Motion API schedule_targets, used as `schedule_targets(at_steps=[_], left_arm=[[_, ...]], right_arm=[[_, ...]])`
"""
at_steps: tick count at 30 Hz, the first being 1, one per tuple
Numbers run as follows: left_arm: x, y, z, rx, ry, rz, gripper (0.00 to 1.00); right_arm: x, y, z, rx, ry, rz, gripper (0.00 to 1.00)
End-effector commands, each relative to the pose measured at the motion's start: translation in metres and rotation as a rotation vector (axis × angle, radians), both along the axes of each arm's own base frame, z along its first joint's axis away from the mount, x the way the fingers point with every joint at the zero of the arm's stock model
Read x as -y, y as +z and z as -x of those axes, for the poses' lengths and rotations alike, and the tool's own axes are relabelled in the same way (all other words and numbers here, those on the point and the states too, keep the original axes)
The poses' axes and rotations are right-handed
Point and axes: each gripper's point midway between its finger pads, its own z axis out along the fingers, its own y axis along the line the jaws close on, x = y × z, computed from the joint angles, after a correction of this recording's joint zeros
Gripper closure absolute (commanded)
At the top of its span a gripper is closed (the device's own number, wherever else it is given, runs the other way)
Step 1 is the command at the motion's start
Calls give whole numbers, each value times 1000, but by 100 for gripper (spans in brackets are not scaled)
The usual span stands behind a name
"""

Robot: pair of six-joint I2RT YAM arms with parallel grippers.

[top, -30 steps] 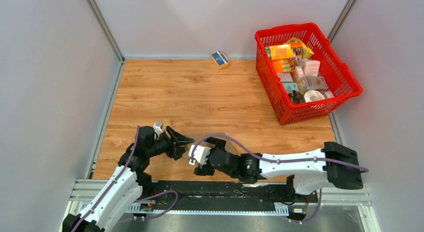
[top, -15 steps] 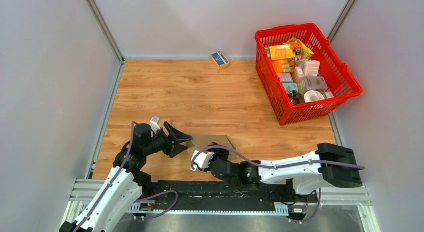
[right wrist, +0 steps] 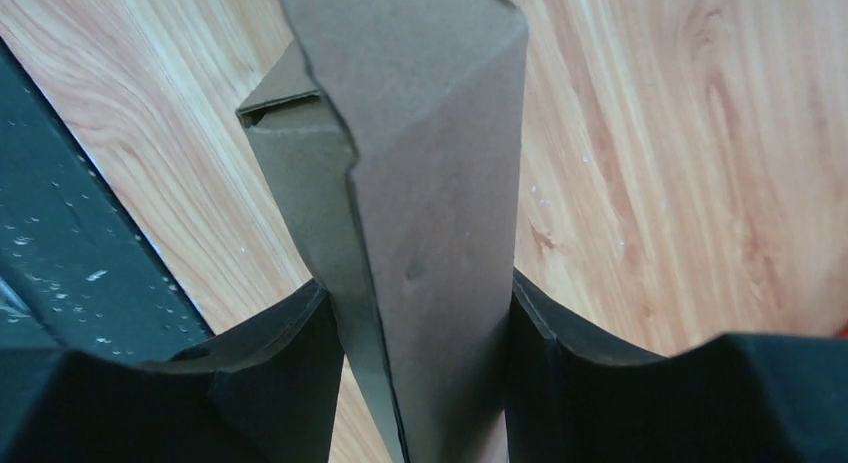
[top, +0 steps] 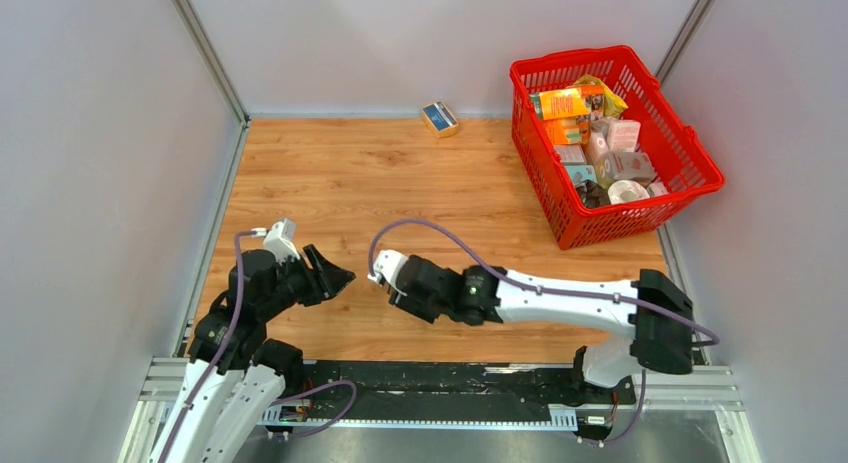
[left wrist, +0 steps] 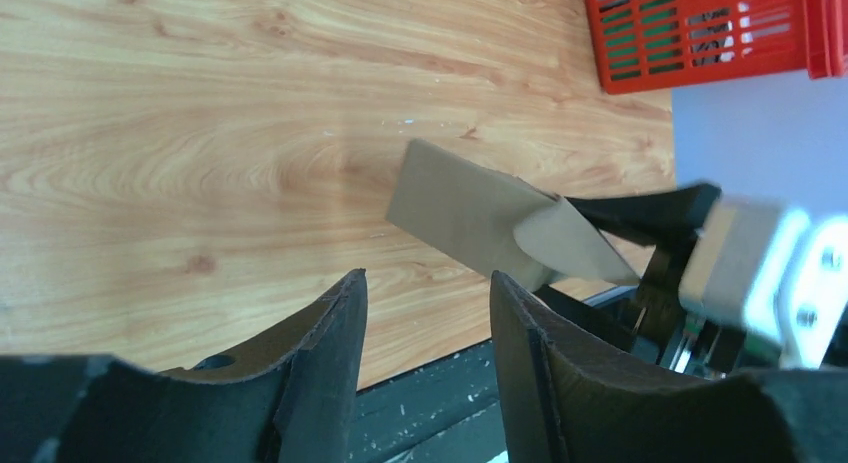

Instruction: Fold the paper box

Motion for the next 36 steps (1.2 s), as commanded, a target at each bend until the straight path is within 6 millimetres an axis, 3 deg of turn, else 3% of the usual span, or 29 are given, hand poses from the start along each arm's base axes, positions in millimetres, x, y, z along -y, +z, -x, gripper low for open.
schedule_targets(at_steps=[1, 2, 5, 7, 9, 14, 16, 21, 26, 36], left_arm=[[19, -1, -8, 92, -116, -11, 44], [24, -6, -10, 84, -132, -17, 44], [33, -16, -16, 95, -134, -86, 50], [28, -23, -20, 102, -96, -126, 55], [25, -26, -19, 132, -81, -118, 57], [26, -31, -24, 171, -75, -109, 47], [41, -35, -25, 160, -158, -106, 43], [67, -26, -33, 203, -312, -142, 36], [81, -36, -36, 210, -388, -266, 32], [85, -41, -52, 247, -426, -460, 43]], right_arm=[[14, -15, 24, -347, 1, 146, 46], [18, -28, 22, -390, -11, 196, 44], [13, -35, 9, -462, -37, 205, 38], [9, -37, 3, -479, -46, 175, 26], [5, -36, 1, -482, -50, 143, 20], [18, -38, 2, -449, -67, 132, 8], [25, -39, 0, -428, -82, 131, 3], [35, -36, -1, -401, -99, 86, 2], [32, -26, -3, -397, -126, 29, 1], [32, -24, -7, -395, -139, -13, 2]])
